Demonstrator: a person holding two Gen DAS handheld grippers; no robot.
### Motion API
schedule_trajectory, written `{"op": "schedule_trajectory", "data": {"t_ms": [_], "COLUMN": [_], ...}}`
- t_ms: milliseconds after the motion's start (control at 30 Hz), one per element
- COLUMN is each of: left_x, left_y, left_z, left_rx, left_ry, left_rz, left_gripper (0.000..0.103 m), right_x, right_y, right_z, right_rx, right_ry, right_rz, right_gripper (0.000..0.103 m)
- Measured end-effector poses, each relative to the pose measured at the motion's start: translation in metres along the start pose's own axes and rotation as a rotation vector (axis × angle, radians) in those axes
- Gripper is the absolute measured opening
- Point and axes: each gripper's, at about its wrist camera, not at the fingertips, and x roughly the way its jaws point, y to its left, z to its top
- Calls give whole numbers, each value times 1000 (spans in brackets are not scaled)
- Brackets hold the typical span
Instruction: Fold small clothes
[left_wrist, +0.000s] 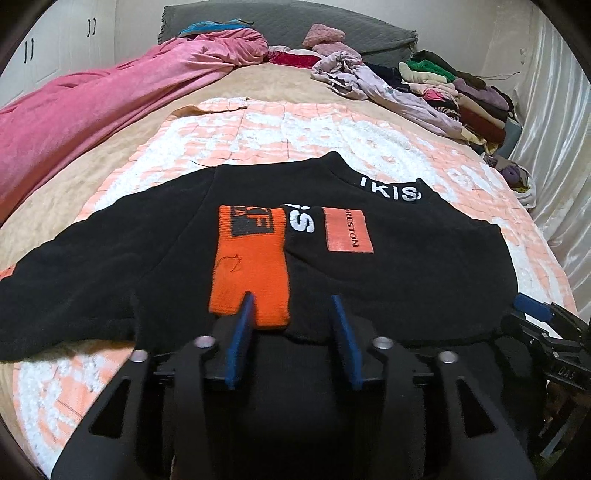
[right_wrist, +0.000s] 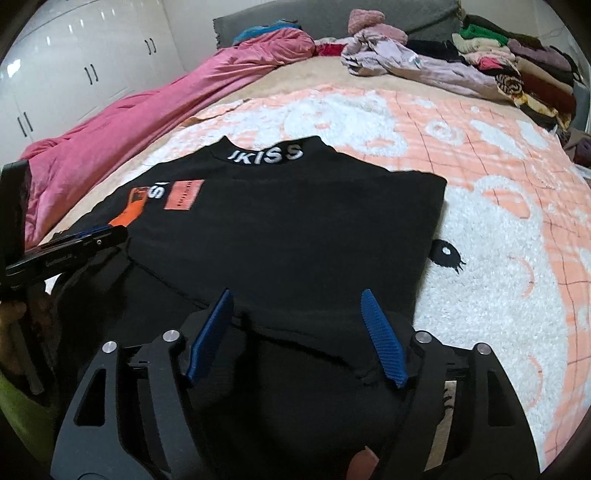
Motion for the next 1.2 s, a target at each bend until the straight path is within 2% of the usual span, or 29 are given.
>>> {"op": "schedule_trajectory", "data": {"t_ms": [33, 100, 167, 200, 367, 567, 700, 1200], "left_x": [-2, -8, -16, -20, -38, -61, -72, -110], "left_y": [1, 5, 9, 12, 22, 40, 52, 126], "left_z": [0, -2, -3, -3, -4, -6, -8, -18], "left_rx": [-1, -2, -3, -5, -16, -23, -26, -138], "left_ry": [0, -5, -15, -22, -48, -80, -92, -141], "left_rz": [3, 12, 20, 23, 28, 51, 71, 139], "left_gripper": [59, 63, 75, 77, 94, 97, 97, 97], "right_x": [-2, -5, -8, -9, -14, -25, -33, -29], "right_y": [2, 7, 9, 9, 15, 37, 52, 129], "right_z": [0, 1, 1, 1, 1, 3, 4, 2], "right_rx": [-4, -7, -2, 0, 10, -22, -26, -105], "right_ry": [-7, -26, -43, -46, -66, -107, -127, -84], "right_rz": [-3, -17, -30, -34, -58, -69, -31, 40], "right_gripper": [71, 79, 82, 84, 88, 91, 92, 92]}}
